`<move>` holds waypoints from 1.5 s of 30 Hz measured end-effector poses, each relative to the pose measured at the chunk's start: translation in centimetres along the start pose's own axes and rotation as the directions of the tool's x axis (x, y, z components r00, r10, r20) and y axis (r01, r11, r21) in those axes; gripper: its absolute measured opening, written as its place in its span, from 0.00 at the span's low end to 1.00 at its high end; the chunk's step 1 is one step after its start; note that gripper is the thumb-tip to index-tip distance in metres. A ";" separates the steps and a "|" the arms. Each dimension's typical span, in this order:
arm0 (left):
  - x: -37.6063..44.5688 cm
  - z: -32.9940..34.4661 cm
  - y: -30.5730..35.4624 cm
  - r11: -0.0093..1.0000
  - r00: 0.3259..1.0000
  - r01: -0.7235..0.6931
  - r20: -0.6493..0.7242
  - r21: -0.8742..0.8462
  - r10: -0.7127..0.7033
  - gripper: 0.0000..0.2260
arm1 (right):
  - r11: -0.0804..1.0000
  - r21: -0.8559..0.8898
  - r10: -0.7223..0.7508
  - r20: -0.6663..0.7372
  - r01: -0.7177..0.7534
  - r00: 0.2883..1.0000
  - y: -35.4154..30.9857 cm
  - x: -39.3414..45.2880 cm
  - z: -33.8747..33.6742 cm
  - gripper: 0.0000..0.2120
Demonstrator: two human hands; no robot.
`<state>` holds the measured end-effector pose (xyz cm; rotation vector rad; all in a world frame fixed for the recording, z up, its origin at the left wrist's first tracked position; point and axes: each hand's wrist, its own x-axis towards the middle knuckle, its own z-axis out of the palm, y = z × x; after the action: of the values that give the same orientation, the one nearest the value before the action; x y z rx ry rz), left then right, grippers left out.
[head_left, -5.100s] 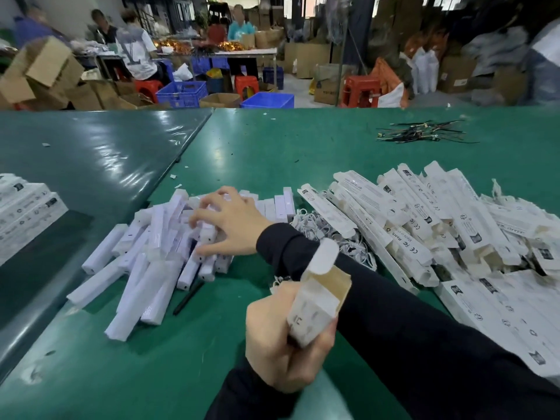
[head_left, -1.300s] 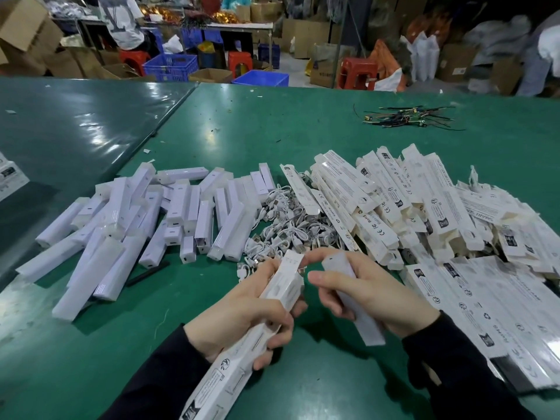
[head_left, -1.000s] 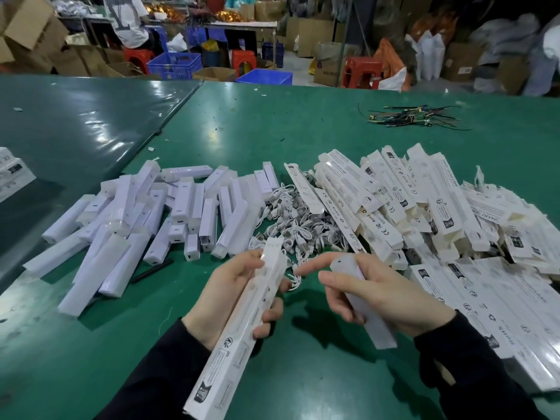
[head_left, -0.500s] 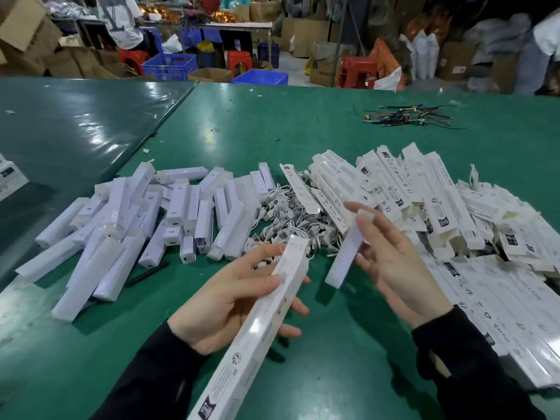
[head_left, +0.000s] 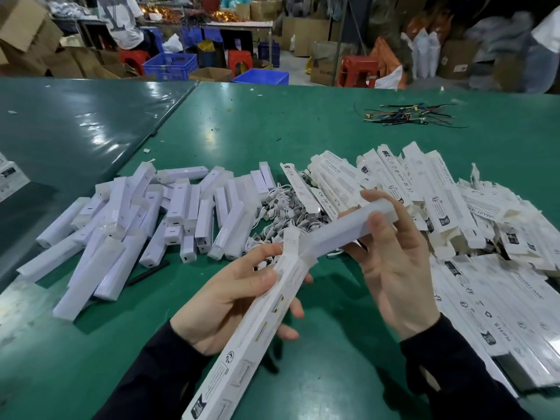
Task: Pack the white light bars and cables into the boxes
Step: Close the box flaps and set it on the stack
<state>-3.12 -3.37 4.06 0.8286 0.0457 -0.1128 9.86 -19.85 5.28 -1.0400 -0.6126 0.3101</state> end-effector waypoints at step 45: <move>0.9 -0.6 0.6 0.992 0.853 -0.080 -0.508 0.098 0.119 0.22 | 0.187 -0.926 0.212 0.363 0.327 0.907 5.7 -1.5 0.2 0.16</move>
<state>-2.16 -2.59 4.00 0.9150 0.5072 0.2114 8.80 -17.71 -0.15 -2.2914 -1.3598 -0.0088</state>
